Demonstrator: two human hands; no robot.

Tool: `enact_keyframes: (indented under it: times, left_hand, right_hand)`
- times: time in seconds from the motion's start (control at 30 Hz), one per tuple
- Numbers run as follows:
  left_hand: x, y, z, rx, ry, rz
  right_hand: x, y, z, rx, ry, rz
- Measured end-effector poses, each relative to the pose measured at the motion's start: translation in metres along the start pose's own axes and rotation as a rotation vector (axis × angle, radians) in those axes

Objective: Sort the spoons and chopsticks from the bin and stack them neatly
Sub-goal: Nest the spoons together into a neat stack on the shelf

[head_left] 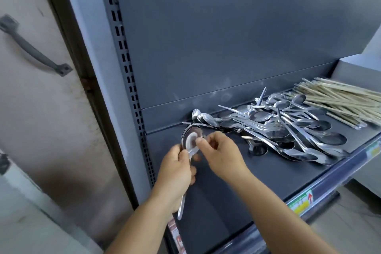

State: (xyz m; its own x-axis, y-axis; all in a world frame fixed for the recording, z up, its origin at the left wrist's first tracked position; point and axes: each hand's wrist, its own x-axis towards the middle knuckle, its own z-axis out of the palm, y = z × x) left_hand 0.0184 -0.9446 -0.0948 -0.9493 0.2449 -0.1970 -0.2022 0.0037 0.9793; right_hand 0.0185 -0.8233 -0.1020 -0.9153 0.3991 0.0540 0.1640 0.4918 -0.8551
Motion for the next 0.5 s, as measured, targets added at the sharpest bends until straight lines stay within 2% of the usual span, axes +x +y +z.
enact_keyframes:
  times: [0.1,0.17,0.37,0.5]
  left_hand:
    - [0.011,0.001,-0.004,0.009,0.098,-0.01]
    - [0.017,0.001,-0.005,0.002,0.143,0.002]
    - [0.027,-0.003,-0.008,0.029,0.213,0.007]
    - [0.03,-0.003,-0.015,0.062,0.229,0.018]
  right_hand:
    - [0.028,-0.001,-0.002,-0.221,0.038,-0.176]
    - [0.048,-0.001,0.002,-0.428,-0.019,-0.264]
    - [0.09,0.005,0.01,-0.81,-0.298,-0.187]
    - [0.069,0.013,0.0,-0.852,-0.362,-0.306]
